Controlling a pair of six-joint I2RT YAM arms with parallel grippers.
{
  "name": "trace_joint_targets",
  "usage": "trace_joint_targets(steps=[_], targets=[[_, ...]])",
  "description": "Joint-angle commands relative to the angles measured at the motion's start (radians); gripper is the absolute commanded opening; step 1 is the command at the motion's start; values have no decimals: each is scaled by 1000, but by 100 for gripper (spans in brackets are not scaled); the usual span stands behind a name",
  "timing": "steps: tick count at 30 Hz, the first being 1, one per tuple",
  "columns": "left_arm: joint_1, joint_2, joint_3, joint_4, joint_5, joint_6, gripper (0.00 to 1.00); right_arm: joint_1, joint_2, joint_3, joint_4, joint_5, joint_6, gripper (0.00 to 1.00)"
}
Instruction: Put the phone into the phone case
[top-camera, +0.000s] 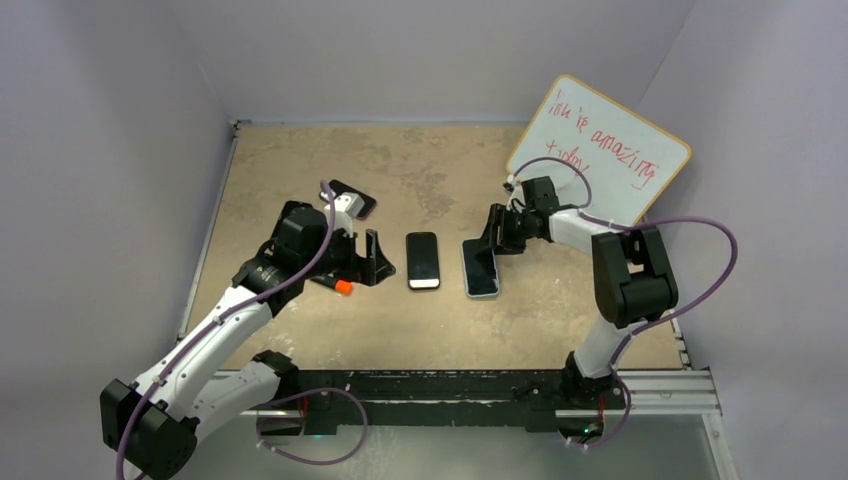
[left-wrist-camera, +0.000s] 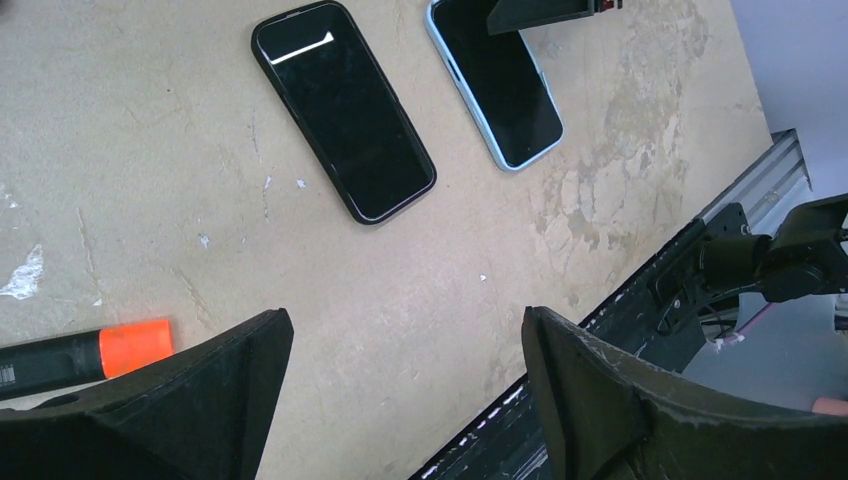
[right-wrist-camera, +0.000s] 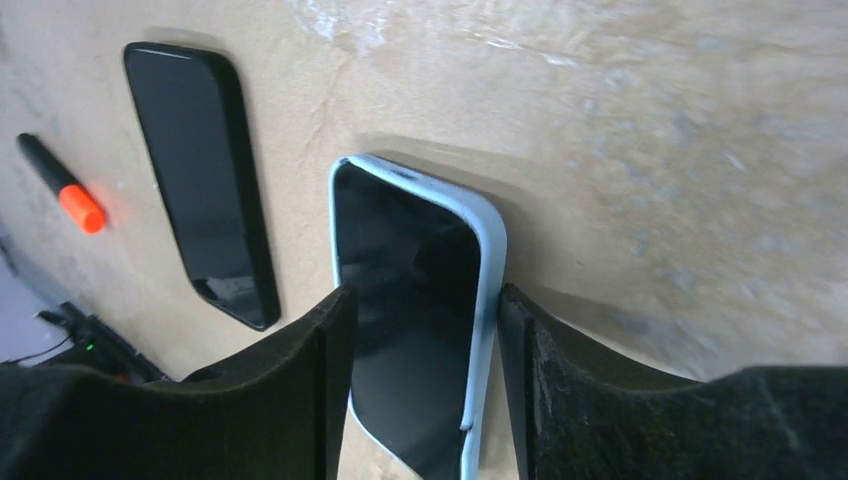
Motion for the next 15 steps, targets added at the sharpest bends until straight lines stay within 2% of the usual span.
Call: trace_joint_targets(steps=[1, 4, 6, 7, 12, 13, 15], targets=[[4, -20, 31, 6, -26, 9, 88, -4, -108, 45, -147, 172, -31, 56], [4, -19, 29, 5, -38, -3, 88, -1, -154, 30, -192, 227, -17, 55], [4, -18, 27, 7, -40, -5, 88, 8, -183, 17, -220, 211, -18, 50], [4, -18, 25, 7, -41, -4, 88, 16, -199, 9, -229, 208, -18, 45], [4, -25, 19, 7, -53, -4, 88, 70, -293, -56, -208, 172, 19, 4], [4, -26, 18, 7, -54, -4, 88, 81, -311, -74, -191, 161, 40, 0], [4, -30, 15, 10, -55, -8, 88, 107, -339, -112, -149, 140, 72, 0]])
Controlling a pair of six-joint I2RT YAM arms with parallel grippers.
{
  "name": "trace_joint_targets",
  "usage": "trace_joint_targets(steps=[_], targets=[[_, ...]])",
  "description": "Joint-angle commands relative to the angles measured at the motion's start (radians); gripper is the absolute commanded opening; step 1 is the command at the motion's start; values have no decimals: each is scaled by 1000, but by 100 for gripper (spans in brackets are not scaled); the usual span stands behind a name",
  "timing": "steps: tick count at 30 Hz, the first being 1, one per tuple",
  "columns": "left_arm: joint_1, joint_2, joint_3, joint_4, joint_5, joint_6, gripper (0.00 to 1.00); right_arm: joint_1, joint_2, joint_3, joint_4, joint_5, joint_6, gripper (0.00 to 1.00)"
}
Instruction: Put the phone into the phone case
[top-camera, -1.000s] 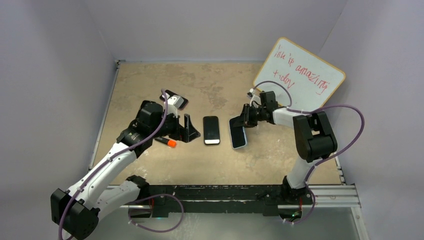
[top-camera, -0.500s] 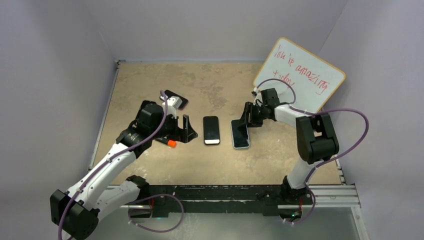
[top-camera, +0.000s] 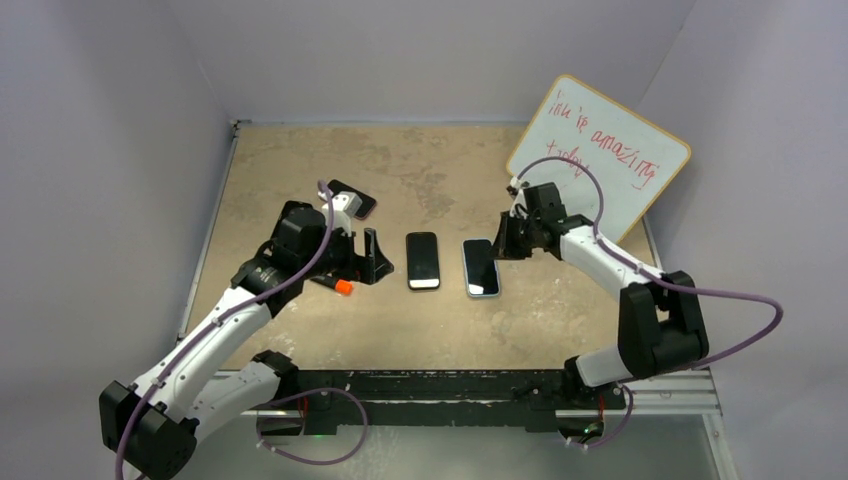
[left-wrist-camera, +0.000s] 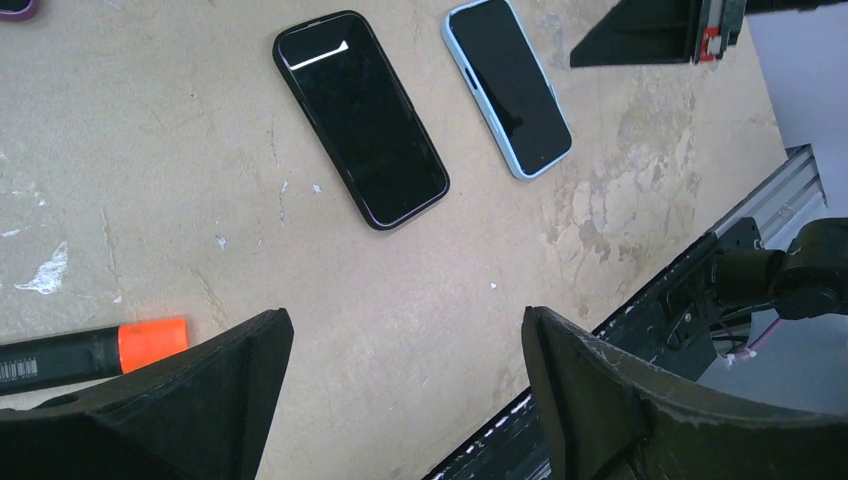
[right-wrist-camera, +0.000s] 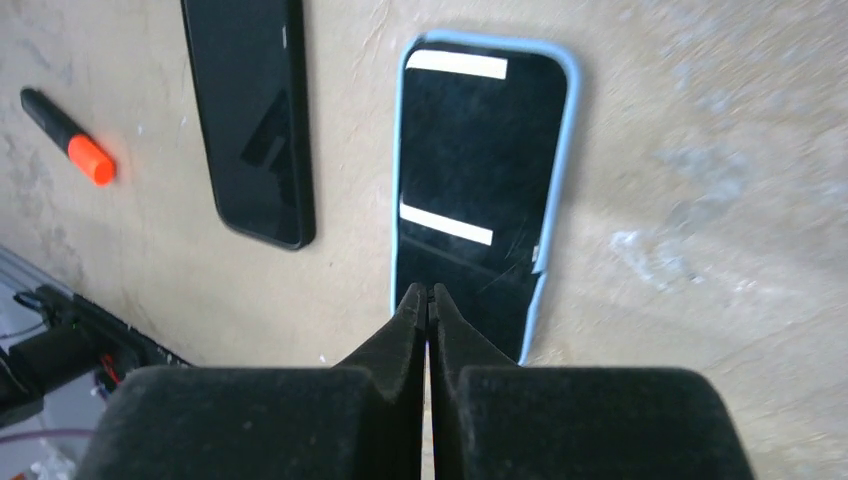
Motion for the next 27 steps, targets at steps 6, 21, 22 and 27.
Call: trace_joint_targets(steps=[6, 21, 22, 27], targets=[[4, -36, 10, 5, -18, -5, 88, 97, -65, -149, 100, 21, 129, 0], [4, -5, 21, -31, -259, -139, 88, 109, -87, -226, 143, 82, 148, 0], [5, 2, 19, -20, -307, -170, 88, 110, -113, -218, 141, 74, 148, 1], [7, 35, -2, 55, -500, -348, 88, 110, -247, -196, 163, 16, 143, 34]])
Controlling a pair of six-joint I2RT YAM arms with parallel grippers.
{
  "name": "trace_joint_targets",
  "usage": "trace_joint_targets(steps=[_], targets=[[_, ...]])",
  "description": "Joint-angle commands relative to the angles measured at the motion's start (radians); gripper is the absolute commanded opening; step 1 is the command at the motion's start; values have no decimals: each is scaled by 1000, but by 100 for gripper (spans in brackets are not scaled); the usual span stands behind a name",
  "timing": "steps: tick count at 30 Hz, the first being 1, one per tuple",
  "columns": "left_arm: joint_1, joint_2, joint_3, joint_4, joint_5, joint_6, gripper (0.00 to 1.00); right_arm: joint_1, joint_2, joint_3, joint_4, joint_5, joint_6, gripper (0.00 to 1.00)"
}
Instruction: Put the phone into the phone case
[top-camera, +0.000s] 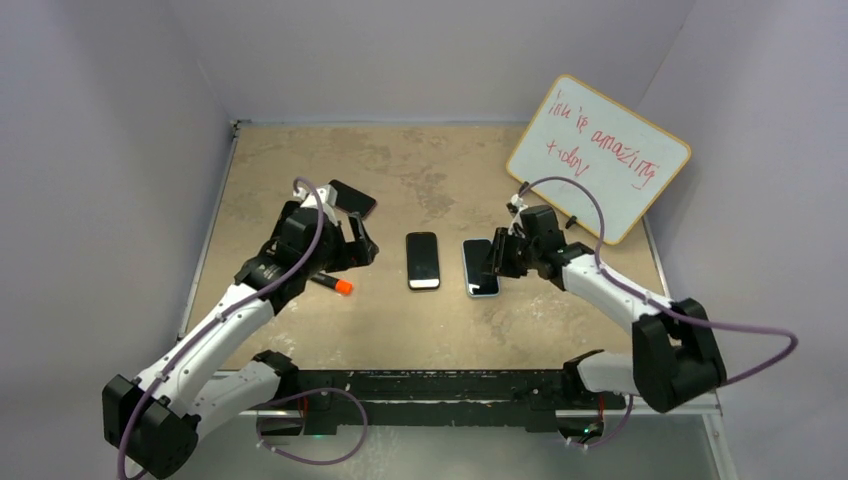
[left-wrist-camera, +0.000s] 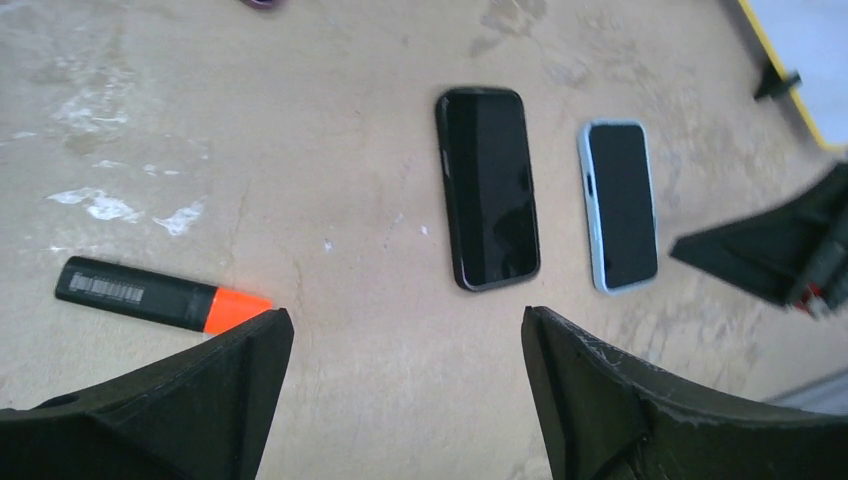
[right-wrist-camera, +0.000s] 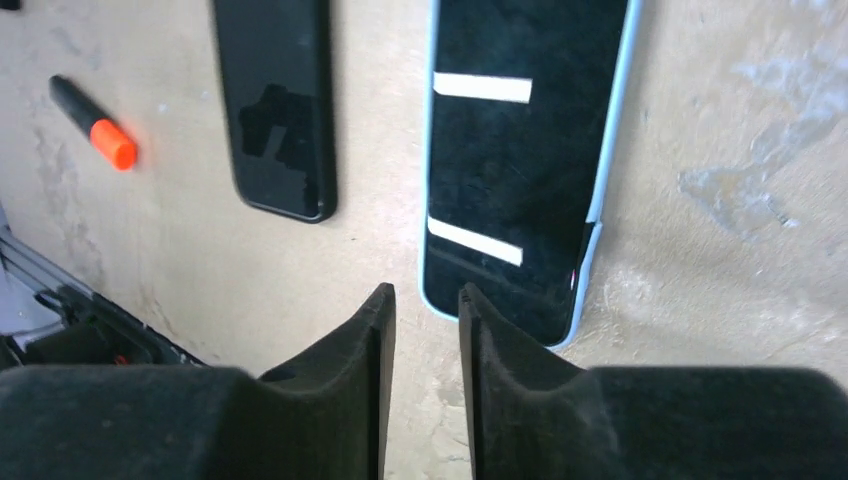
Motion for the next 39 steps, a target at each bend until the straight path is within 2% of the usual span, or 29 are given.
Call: trace_joint_targets(steps=[1, 5, 9, 13, 17, 22, 24, 28, 33, 39], targets=[[7, 34, 4, 85, -250, -188, 88, 4, -129, 33, 19, -44, -13, 42], [20, 175, 152, 34, -400, -213, 90, 3, -195, 57, 21, -66, -32, 71], [52, 353, 308, -35, -491, -251, 91, 3, -225, 70, 42, -122, -25, 98], [89, 544, 463, -107, -553, -336, 91, 4, -249, 74, 50, -137, -8, 99], [133, 735, 631, -218, -550, -437, 90, 4, -271, 66, 66, -157, 4, 99], [166, 968, 838, -326, -607, -472, 88, 4, -273, 68, 56, -160, -16, 99], [179, 1018, 860, -320, -613, -475, 88, 3, -263, 79, 48, -157, -35, 99], [216, 1073, 845, -210, -507, -457, 89, 3, -240, 113, 10, -143, -72, 99], [232, 1178, 915, -238, -489, -471, 94, 3, -242, 117, 10, -136, -77, 99], [271, 1222, 911, -148, -433, -452, 97, 3, -229, 100, 10, -129, -91, 99]])
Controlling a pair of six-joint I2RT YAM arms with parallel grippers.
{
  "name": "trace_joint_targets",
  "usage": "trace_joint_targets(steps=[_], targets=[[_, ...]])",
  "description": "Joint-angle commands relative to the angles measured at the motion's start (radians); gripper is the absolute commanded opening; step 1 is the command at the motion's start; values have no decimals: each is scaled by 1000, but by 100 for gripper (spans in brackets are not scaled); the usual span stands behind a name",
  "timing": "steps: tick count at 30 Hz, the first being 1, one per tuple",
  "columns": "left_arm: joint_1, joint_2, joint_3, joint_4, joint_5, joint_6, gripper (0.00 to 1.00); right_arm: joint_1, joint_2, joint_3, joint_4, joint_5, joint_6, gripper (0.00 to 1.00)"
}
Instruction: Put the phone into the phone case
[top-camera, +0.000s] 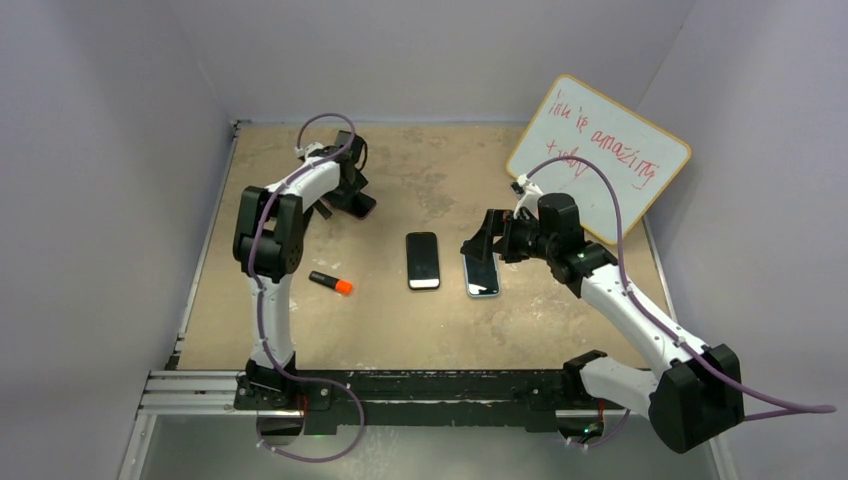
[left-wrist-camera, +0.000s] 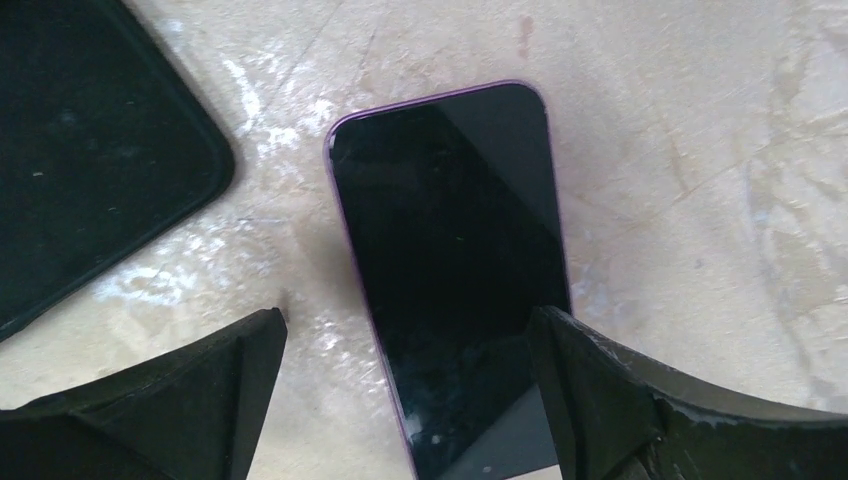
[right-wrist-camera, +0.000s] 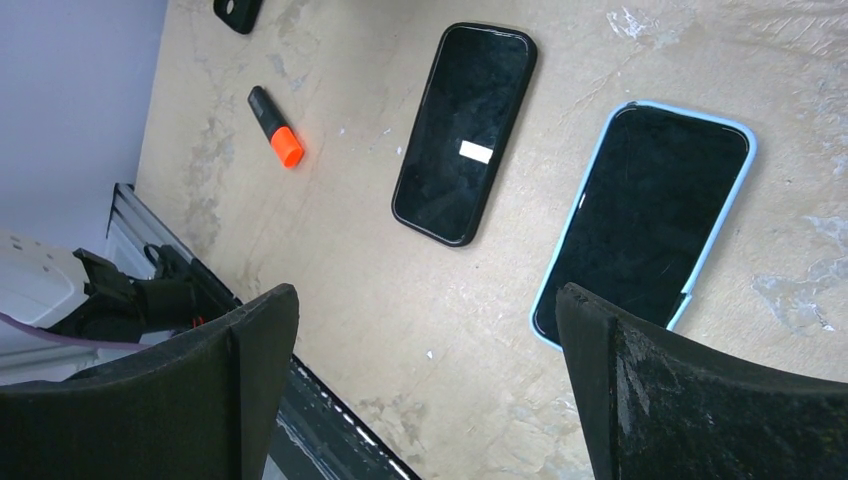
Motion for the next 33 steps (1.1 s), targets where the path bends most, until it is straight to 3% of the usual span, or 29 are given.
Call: trace_joint_targets(steps=[1, 17, 33], targets=[[34, 22, 39, 84, 48, 0, 97, 3, 12, 27, -2, 2, -30, 99], [56, 132, 120, 67, 100, 23, 98, 3, 28, 29, 11, 15, -7, 99], [54, 101, 72, -68, 100, 40, 86, 3, -1, -20, 28, -4, -4, 99]])
